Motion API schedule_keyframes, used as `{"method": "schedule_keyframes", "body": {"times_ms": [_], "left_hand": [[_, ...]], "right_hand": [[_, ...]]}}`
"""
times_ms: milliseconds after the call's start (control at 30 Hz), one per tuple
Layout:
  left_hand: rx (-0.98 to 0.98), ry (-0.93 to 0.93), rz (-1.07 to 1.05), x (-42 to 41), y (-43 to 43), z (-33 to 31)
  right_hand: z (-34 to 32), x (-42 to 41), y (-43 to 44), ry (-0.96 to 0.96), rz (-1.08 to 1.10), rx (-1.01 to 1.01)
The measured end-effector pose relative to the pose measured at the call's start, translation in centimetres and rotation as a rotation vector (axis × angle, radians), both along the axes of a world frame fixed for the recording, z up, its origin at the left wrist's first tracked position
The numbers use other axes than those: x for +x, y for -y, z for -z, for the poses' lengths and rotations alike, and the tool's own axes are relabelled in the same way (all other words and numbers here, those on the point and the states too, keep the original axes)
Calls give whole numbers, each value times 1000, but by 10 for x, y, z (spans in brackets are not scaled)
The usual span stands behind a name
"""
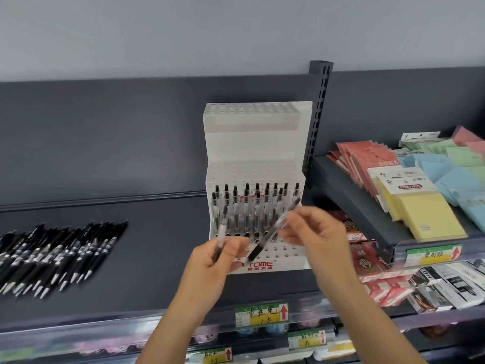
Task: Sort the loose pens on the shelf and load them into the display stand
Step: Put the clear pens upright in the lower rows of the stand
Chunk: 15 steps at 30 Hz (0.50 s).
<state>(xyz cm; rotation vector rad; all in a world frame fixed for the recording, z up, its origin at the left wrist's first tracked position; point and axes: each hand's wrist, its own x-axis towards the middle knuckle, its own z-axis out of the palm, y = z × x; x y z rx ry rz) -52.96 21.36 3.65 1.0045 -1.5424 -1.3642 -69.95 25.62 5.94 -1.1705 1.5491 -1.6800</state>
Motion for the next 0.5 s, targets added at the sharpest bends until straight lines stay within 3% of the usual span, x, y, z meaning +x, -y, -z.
{"method": "schedule_keyframes", "body": {"times_ms": [133, 233, 500], "left_hand": [[-43, 58, -79, 6, 1, 2], [-120, 94, -85, 6, 0, 2], [-56, 3, -118, 4, -2, -8]], "right_hand": [[-11, -24, 0, -150, 275, -153], [-13, -33, 7, -271, 364, -169], [-7, -32, 32, -661, 251, 46]]}}
